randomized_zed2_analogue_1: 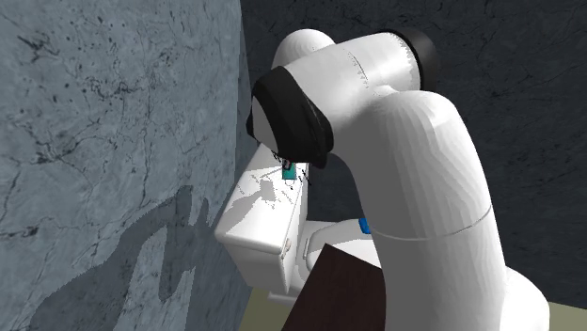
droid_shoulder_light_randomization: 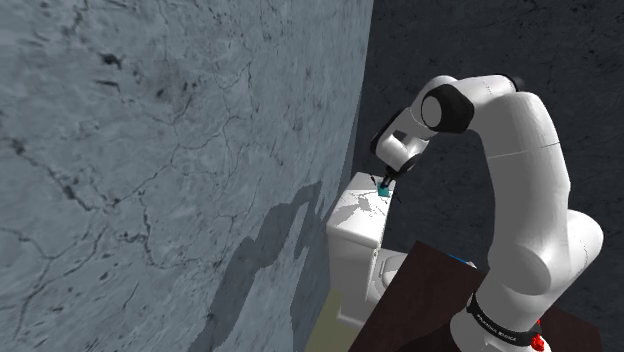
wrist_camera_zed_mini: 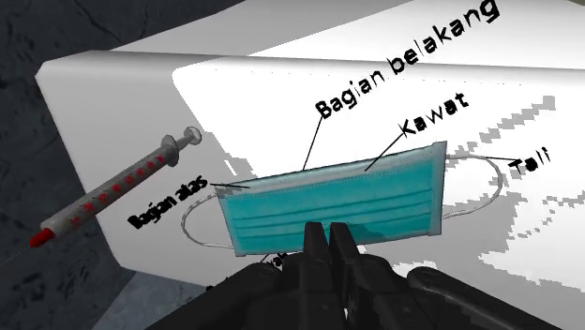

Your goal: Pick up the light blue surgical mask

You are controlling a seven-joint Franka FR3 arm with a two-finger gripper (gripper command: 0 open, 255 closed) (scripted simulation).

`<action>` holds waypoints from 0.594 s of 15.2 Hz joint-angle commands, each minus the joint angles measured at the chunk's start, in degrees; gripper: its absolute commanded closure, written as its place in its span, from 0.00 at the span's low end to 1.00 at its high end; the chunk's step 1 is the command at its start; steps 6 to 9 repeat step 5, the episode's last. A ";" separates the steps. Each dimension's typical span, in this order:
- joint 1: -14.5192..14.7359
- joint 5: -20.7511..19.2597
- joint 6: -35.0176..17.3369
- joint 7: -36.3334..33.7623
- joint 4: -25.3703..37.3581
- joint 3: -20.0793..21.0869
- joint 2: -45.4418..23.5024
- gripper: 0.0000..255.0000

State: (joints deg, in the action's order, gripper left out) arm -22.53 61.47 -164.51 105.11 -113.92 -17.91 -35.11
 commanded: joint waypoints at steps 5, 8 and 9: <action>2.07 -3.22 1.55 -3.21 -1.30 -2.60 2.60 1.00; 2.07 -3.22 1.55 -3.21 -1.30 -2.60 2.60 1.00; 2.07 -3.22 1.55 -3.21 -1.30 -2.60 2.60 1.00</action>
